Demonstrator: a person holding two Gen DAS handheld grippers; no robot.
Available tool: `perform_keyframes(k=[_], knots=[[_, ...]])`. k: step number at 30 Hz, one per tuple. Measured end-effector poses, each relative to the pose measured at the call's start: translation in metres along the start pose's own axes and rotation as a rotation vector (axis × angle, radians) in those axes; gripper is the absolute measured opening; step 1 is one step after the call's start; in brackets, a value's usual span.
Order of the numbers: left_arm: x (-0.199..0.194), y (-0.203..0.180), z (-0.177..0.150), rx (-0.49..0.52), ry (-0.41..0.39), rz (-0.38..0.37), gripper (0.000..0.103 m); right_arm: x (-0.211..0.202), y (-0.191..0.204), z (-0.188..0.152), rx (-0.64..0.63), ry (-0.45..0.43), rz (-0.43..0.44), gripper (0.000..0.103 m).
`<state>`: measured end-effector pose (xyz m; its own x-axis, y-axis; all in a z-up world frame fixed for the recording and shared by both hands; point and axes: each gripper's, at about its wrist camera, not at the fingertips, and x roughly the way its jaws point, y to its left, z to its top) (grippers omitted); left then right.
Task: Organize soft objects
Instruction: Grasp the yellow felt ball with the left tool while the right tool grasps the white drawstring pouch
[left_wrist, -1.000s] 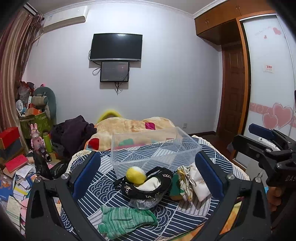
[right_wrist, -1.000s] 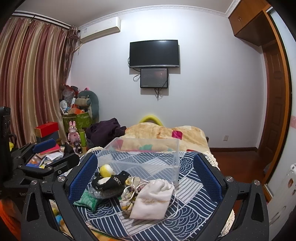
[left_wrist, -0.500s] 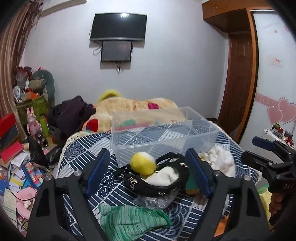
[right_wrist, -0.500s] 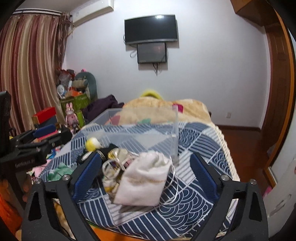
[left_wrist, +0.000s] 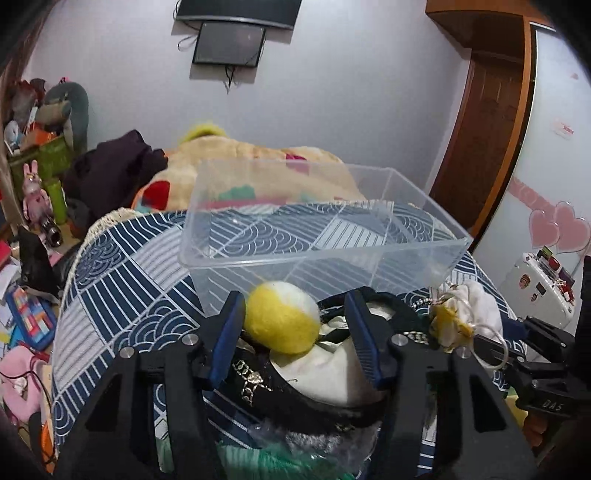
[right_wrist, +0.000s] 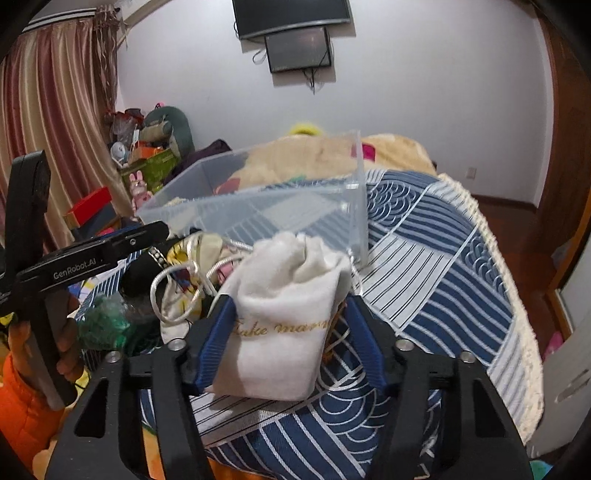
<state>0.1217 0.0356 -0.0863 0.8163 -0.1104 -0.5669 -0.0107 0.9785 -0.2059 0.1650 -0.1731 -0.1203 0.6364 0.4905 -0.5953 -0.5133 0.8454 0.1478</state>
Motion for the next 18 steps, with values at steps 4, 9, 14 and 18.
perform_keyframes(k=[4, 9, 14, 18], knots=[[0.009, 0.005, -0.002, -0.023, 0.028, 0.000, 0.049, 0.001, 0.000, -0.002, -0.001, 0.010, 0.015, 0.028], [0.010, 0.010, -0.006, -0.042, 0.031, -0.003, 0.040, -0.007, 0.000, 0.000, -0.007, -0.019, 0.001, 0.016], [-0.005, 0.008, -0.008, -0.031, 0.001, 0.006, 0.039, -0.018, -0.001, 0.006, -0.012, -0.065, -0.018, 0.014], [-0.027, 0.001, -0.001, -0.013, -0.051, 0.002, 0.039, -0.031, -0.002, 0.012, -0.021, -0.112, -0.031, 0.014]])
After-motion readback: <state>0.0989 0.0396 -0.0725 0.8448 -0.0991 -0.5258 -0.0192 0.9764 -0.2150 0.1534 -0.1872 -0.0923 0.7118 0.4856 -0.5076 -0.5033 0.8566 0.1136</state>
